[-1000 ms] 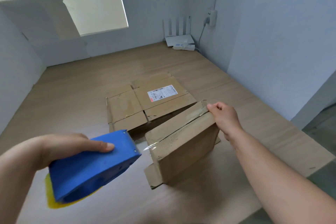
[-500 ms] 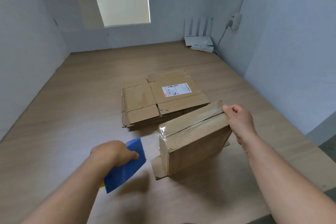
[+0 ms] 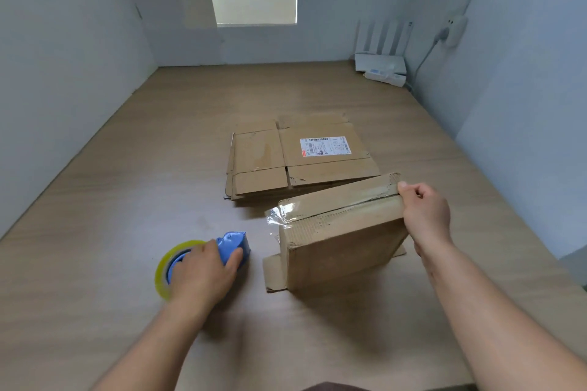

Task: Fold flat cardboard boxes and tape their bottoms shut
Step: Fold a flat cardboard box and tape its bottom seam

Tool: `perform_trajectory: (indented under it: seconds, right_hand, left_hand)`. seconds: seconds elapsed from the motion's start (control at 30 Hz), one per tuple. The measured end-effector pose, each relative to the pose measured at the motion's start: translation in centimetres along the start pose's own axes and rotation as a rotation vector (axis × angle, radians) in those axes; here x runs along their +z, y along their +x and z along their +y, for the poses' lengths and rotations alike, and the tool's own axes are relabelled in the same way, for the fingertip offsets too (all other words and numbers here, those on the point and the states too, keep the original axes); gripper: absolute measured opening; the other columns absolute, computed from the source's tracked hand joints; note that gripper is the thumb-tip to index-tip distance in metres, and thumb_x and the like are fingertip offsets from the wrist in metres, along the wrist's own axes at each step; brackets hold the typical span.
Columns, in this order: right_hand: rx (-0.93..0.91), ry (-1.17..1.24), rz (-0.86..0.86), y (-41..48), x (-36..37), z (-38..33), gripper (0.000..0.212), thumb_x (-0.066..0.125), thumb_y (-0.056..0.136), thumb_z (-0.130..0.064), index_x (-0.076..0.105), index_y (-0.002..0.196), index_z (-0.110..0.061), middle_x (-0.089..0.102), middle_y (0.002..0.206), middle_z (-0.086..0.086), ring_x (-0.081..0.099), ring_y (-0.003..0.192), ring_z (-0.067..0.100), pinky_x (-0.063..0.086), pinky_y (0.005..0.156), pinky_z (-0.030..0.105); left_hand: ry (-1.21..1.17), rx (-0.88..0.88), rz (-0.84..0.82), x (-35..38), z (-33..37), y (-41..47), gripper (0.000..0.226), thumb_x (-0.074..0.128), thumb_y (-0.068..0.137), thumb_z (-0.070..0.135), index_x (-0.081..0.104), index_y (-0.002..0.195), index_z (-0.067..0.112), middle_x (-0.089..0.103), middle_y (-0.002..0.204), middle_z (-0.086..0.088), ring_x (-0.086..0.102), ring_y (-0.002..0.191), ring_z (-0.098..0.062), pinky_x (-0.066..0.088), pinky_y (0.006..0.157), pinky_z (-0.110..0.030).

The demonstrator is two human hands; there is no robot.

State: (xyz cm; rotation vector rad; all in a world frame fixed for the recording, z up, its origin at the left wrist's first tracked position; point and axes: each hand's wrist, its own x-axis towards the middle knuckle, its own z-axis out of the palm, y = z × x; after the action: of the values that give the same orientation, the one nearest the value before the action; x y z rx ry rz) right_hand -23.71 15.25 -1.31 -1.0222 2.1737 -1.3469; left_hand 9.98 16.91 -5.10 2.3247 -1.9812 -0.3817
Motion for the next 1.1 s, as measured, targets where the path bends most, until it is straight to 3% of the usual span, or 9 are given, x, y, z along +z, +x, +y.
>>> perform_trajectory:
  seconds: [0.13, 0.23, 0.37, 0.47, 0.6, 0.73, 0.83, 0.93, 1.1]
  right_hand:
    - [-0.006, 0.006, -0.014, 0.0, -0.1, -0.1, 0.030, 0.054, 0.092, -0.036, 0.060, 0.080, -0.009, 0.058, 0.074, 0.002, 0.054, 0.076, 0.027, 0.040, 0.068, 0.036]
    - [-0.008, -0.001, -0.019, -0.1, -0.2, -0.1, 0.029, 0.053, 0.093, -0.036, 0.059, 0.080, -0.011, 0.059, 0.076, 0.003, 0.054, 0.078, 0.028, 0.041, 0.068, 0.036]
    - [-0.027, -0.031, -0.030, -0.1, -0.2, 0.1, 0.029, 0.051, 0.094, -0.037, 0.058, 0.082, -0.011, 0.060, 0.078, 0.004, 0.054, 0.078, 0.028, 0.037, 0.065, 0.033]
    - [-0.026, -0.038, -0.028, 0.0, -0.1, 0.1, 0.029, 0.051, 0.094, -0.037, 0.058, 0.082, -0.012, 0.058, 0.076, 0.000, 0.053, 0.077, 0.026, 0.035, 0.063, 0.032]
    - [-0.036, -0.006, -0.075, 0.5, 0.0, 0.3, 0.028, 0.052, 0.093, -0.039, 0.056, 0.079, -0.015, 0.057, 0.073, -0.004, 0.052, 0.071, 0.019, 0.034, 0.058, 0.031]
    - [-0.010, 0.135, -0.260, 2.3, -0.4, 0.0, 0.027, 0.059, 0.090, -0.037, 0.061, 0.076, -0.014, 0.062, 0.073, -0.001, 0.052, 0.067, 0.015, 0.038, 0.059, 0.030]
    - [0.052, 0.186, -0.529, 3.4, 0.3, -1.2, 0.025, 0.067, 0.084, -0.037, 0.067, 0.080, -0.013, 0.067, 0.076, 0.000, 0.057, 0.068, 0.014, 0.042, 0.061, 0.026]
    - [0.058, 0.090, -0.688, 3.3, 2.4, -3.1, 0.040, 0.071, 0.078, -0.047, 0.065, 0.106, -0.019, 0.067, 0.100, -0.001, 0.060, 0.077, 0.008, 0.043, 0.055, 0.017]
    - [0.013, -0.142, -0.685, 2.4, 4.8, -5.1, 0.083, 0.068, 0.071, -0.063, 0.038, 0.134, -0.017, 0.057, 0.127, 0.004, 0.057, 0.112, 0.027, 0.048, 0.094, 0.040]
  left_hand:
    - [-0.989, -0.158, -0.187, -2.9, 6.1, -1.1, 0.048, 0.036, 0.095, 0.059, 0.060, 0.097, 0.017, 0.067, 0.089, 0.000, 0.063, 0.078, -0.018, 0.052, 0.067, -0.032]
    - [-1.281, -0.278, -0.293, -3.9, 8.9, -1.6, 0.047, 0.042, 0.096, 0.052, 0.059, 0.098, 0.008, 0.061, 0.083, -0.005, 0.055, 0.069, -0.015, 0.042, 0.057, -0.026]
    - [-0.855, -0.075, 0.282, -3.0, 10.1, -2.9, 0.055, 0.042, 0.097, 0.044, 0.036, 0.141, 0.012, 0.040, 0.144, -0.006, 0.037, 0.133, -0.021, 0.035, 0.105, -0.036]
    - [-0.902, 0.039, 0.070, -2.0, 12.0, -4.6, 0.075, 0.022, 0.091, 0.060, 0.011, 0.154, 0.019, 0.013, 0.160, 0.000, 0.011, 0.146, -0.014, 0.011, 0.120, -0.037]
    - [-1.114, -0.113, -0.136, -1.2, 12.2, -4.7, 0.066, 0.024, 0.093, 0.064, 0.021, 0.151, 0.033, 0.028, 0.155, 0.007, 0.022, 0.144, -0.018, 0.022, 0.117, -0.046]
    - [-1.013, 0.145, -0.218, -1.7, 9.1, -6.5, 0.070, 0.050, 0.074, 0.079, 0.035, 0.136, 0.051, 0.052, 0.123, 0.028, 0.049, 0.116, 0.008, 0.043, 0.087, -0.017]
    - [-0.687, 0.261, -0.350, -1.6, 7.7, -8.1, 0.114, 0.070, 0.050, 0.081, 0.006, 0.141, 0.058, 0.055, 0.107, 0.023, 0.056, 0.097, 0.011, 0.047, 0.083, -0.017]
    - [-0.494, 0.350, -0.383, -1.7, 9.0, -8.9, 0.122, 0.068, 0.039, 0.088, -0.016, 0.127, 0.073, 0.053, 0.120, 0.031, 0.055, 0.107, 0.005, 0.045, 0.093, -0.018]
    - [-0.389, 0.345, -0.127, -0.5, 12.7, -10.2, 0.121, 0.038, 0.039, 0.100, -0.036, 0.126, 0.062, 0.029, 0.124, 0.027, 0.047, 0.111, -0.001, 0.044, 0.086, -0.022]
